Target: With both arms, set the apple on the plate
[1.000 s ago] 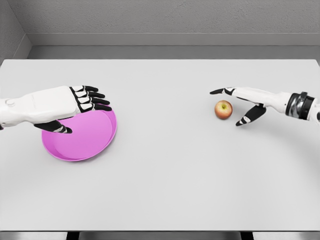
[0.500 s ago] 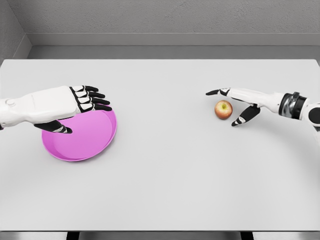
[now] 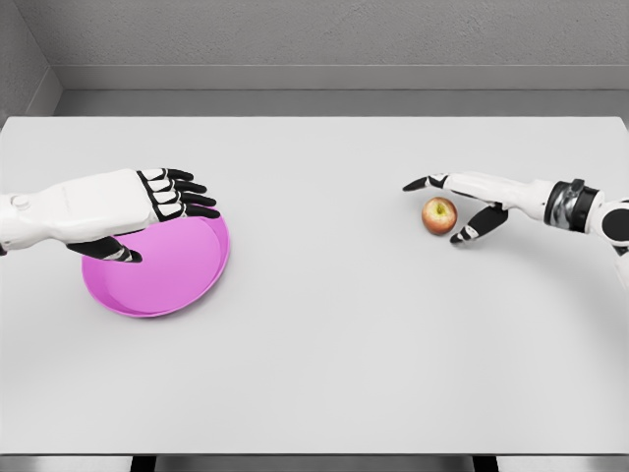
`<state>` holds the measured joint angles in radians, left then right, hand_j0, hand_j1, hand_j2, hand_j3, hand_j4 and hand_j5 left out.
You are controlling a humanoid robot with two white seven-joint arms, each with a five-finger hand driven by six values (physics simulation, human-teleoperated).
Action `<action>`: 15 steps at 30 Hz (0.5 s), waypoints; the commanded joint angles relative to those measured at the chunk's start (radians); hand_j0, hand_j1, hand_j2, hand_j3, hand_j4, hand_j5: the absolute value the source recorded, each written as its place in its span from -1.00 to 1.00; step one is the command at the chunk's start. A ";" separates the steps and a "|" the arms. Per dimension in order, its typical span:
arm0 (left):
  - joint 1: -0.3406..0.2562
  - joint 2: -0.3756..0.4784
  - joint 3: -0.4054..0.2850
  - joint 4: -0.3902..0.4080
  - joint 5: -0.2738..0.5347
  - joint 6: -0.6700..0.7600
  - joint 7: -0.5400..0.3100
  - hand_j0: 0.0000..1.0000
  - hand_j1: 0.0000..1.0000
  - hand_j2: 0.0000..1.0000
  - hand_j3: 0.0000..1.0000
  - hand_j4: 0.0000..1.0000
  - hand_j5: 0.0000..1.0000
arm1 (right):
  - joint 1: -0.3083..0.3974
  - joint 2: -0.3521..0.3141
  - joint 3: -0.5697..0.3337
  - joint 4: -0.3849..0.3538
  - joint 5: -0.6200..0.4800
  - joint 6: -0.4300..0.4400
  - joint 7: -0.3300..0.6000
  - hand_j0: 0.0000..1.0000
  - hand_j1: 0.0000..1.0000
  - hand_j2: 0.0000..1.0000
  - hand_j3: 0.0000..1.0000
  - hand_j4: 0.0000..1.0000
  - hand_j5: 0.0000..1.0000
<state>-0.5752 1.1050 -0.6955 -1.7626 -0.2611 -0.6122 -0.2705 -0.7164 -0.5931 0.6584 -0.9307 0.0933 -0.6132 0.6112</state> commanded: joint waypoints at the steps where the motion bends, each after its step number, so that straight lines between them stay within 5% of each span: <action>1: 0.000 0.001 0.001 0.000 0.006 0.001 0.001 1.00 1.00 1.00 1.00 1.00 1.00 | 0.000 -0.001 -0.002 0.004 -0.006 0.002 0.000 0.62 0.62 0.62 0.62 0.62 0.62; 15: 0.000 0.001 0.001 0.000 0.006 0.001 0.001 1.00 1.00 1.00 1.00 1.00 1.00 | -0.002 -0.001 -0.003 0.009 -0.006 0.002 0.000 0.13 0.13 0.13 0.13 0.13 0.13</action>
<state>-0.5752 1.1050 -0.6955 -1.7626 -0.2611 -0.6122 -0.2705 -0.7179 -0.5929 0.6557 -0.9222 0.0934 -0.6127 0.6104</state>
